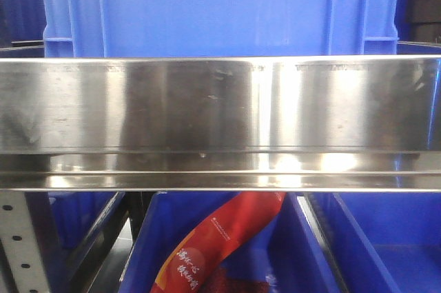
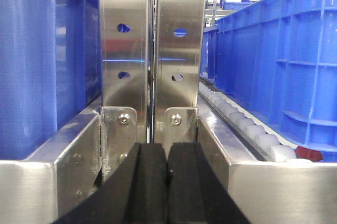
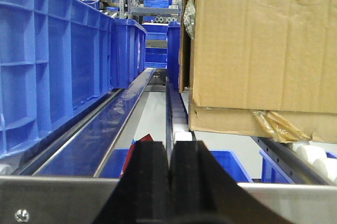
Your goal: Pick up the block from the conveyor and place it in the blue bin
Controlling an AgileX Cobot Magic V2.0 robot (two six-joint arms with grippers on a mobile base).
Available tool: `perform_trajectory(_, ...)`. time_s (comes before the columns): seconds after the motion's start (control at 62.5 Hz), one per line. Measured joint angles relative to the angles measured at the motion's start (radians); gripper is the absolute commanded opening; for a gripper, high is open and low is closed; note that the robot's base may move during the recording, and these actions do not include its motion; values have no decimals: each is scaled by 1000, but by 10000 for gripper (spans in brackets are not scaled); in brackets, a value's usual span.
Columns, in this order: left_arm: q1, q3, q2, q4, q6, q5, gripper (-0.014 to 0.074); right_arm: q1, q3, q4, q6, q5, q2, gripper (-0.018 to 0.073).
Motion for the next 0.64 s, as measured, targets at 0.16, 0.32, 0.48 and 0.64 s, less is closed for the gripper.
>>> perform_trajectory(0.16, 0, 0, 0, 0, 2, 0, -111, 0, 0, 0, 0, 0, 0, -162)
perform_trajectory(0.32, 0, 0, 0, 0, 2, 0, -111, 0, 0, 0, 0, 0, 0, -162)
perform_trajectory(0.48, 0, 0, 0, 0, 2, 0, -111, 0, 0, 0, 0, 0, 0, -162)
perform_trajectory(0.64, 0, 0, 0, 0, 2, 0, -111, 0, 0, 0, 0, 0, 0, -162)
